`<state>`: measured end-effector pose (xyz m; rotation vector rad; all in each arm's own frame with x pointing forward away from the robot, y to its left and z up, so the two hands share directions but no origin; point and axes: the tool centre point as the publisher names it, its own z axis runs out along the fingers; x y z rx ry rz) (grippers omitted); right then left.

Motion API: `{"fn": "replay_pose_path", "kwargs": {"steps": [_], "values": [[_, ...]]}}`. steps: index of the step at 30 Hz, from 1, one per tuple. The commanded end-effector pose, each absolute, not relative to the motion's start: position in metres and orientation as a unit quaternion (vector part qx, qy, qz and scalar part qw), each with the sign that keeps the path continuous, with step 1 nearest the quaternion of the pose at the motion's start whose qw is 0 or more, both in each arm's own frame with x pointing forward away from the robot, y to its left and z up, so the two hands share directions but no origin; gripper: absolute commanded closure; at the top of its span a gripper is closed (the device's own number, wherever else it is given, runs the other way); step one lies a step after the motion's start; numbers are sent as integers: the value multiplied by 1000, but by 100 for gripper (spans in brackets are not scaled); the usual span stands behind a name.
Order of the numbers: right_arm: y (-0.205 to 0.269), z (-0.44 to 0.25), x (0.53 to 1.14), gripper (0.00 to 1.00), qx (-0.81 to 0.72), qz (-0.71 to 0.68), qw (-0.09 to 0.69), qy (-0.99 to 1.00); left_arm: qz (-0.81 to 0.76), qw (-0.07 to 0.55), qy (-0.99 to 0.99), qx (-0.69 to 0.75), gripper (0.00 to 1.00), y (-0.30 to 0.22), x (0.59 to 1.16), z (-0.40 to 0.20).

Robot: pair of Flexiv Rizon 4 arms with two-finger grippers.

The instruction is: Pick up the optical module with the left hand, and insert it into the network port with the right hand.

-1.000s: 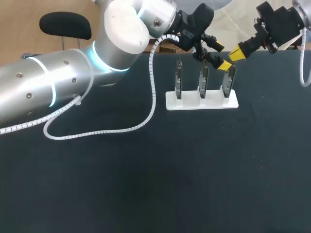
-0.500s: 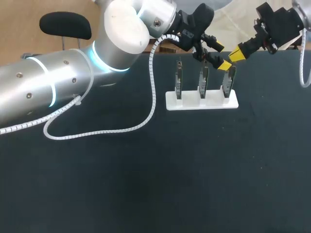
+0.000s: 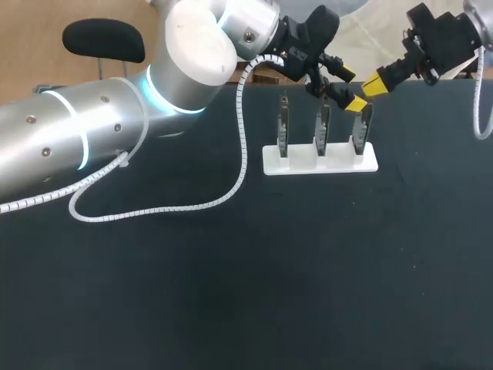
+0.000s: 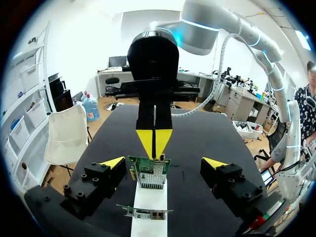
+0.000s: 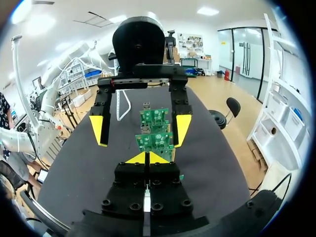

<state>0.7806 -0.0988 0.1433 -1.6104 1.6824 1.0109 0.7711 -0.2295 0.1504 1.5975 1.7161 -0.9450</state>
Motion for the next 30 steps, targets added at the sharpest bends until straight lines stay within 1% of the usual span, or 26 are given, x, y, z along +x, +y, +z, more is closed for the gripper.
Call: {"fn": "replay_pose_path", "kwargs": {"steps": [1,10,17,30], "values": [[-102,152,783,100,-603,381,308,629,-356,300,648,603,0,-230,773,151],[-107,167,786,100,-601,371,327,628,-356,300,648,603,0,-230,773,151],[-110,177,787,100,-595,366,342,628,-315,333,634,623,0,-224,786,177],[-112,210,797,100,-587,357,385,616,-265,405,620,618,0,-202,808,226]]}}
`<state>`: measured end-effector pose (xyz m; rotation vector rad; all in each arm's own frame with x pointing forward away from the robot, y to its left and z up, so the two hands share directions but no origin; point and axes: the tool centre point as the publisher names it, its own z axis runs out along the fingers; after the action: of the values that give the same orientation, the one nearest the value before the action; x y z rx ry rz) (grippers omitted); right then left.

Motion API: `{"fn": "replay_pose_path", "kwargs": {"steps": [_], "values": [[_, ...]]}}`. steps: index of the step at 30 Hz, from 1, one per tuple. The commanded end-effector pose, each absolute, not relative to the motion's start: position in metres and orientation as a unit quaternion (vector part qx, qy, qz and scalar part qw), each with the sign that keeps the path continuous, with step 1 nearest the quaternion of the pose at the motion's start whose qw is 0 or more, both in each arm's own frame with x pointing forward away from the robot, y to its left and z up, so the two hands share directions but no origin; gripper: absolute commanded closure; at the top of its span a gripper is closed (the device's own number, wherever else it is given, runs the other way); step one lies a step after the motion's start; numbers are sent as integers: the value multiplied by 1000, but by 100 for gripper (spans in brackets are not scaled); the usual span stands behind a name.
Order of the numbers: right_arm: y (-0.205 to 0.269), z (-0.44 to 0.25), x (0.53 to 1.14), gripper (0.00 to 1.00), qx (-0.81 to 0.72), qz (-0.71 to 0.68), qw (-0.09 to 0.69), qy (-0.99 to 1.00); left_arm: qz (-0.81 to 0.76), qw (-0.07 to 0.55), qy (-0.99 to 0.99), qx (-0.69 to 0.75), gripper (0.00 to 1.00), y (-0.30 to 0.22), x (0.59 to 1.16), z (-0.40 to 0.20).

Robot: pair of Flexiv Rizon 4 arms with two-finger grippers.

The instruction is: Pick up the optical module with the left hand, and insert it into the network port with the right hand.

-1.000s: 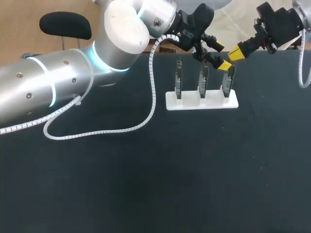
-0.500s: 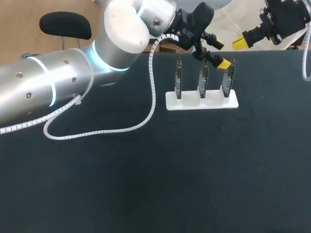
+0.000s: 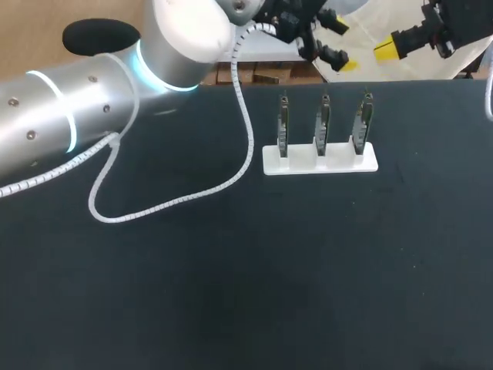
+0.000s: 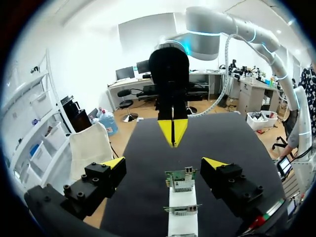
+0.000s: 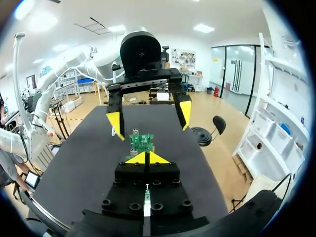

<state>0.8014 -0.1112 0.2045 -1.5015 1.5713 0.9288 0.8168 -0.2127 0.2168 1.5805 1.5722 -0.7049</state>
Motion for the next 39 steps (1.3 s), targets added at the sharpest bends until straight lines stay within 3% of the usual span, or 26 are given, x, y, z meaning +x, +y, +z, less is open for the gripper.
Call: {"fn": "replay_pose_path", "kwargs": {"steps": [1,9,10,11,39], "values": [[-112,211,798,100,-589,355,387,615,-261,410,619,617,0,-200,809,229],[-111,218,801,100,-586,347,401,612,-244,424,620,613,0,-190,813,241],[-111,218,801,58,-586,347,401,612,-244,424,620,613,0,-190,813,241],[-111,218,801,0,-586,347,401,612,-244,424,620,613,0,-190,813,241],[-111,218,801,0,-586,347,401,612,-244,424,620,613,0,-190,813,241]]}}
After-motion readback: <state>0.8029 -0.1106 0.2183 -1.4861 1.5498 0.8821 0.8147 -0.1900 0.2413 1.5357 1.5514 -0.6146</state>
